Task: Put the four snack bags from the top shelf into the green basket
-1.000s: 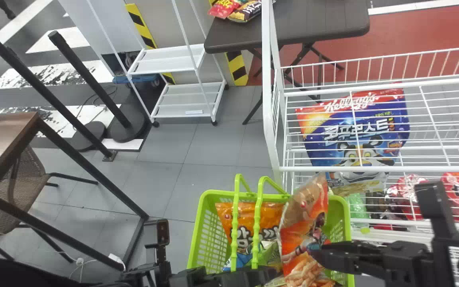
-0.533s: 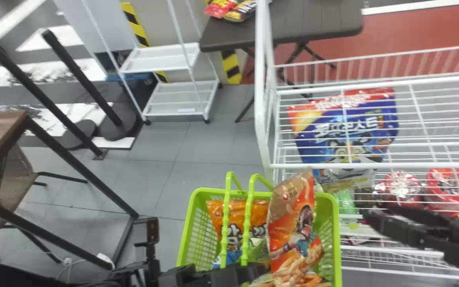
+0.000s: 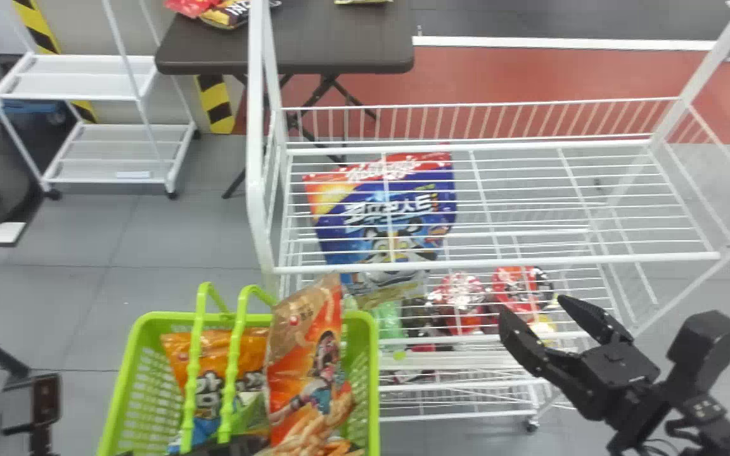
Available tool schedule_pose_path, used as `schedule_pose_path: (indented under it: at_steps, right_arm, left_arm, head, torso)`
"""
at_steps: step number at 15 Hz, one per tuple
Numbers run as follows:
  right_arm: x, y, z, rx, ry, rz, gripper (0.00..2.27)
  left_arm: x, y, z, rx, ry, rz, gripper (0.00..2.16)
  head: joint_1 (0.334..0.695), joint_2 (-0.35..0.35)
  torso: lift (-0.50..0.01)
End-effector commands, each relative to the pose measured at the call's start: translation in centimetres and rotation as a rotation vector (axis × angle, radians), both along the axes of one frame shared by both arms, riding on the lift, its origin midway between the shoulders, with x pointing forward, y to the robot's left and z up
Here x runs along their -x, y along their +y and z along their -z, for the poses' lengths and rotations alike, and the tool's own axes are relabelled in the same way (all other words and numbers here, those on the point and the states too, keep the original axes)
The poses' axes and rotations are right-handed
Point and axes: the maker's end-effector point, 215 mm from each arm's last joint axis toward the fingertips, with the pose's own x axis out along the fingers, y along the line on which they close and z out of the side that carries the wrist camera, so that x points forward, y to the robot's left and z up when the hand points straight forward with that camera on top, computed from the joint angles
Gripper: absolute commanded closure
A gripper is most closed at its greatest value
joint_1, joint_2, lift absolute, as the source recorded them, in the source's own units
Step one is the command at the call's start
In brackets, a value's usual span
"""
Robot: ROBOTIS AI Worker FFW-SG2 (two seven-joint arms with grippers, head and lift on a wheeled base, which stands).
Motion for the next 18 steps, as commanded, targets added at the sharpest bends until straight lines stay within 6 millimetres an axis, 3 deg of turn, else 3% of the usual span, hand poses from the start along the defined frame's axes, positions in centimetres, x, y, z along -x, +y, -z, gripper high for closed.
schedule_pose_path:
  at_steps: [1,5,18]
  right_arm:
    - [0.9,-0.1,-1.1,0.035,-0.066,0.003,0.04]
    - [2.0,0.4,-1.1,0.084,-0.094,0.004,0.06]
    - [2.4,0.7,-1.6,0.084,-0.107,0.030,0.06]
  left_arm:
    - [0.2,-0.3,-0.1,0.010,-0.001,0.009,2.15]
    - [0.4,-0.7,-0.2,0.015,0.000,0.018,2.15]
    - [1.8,-0.3,-0.2,0.013,0.007,-0.008,2.15]
  head:
    - [0.695,-0.074]
    - [0.695,-0.093]
    - [0.695,-0.081]
  torso:
    - [0.000]
    - [0.000]
    - [0.000]
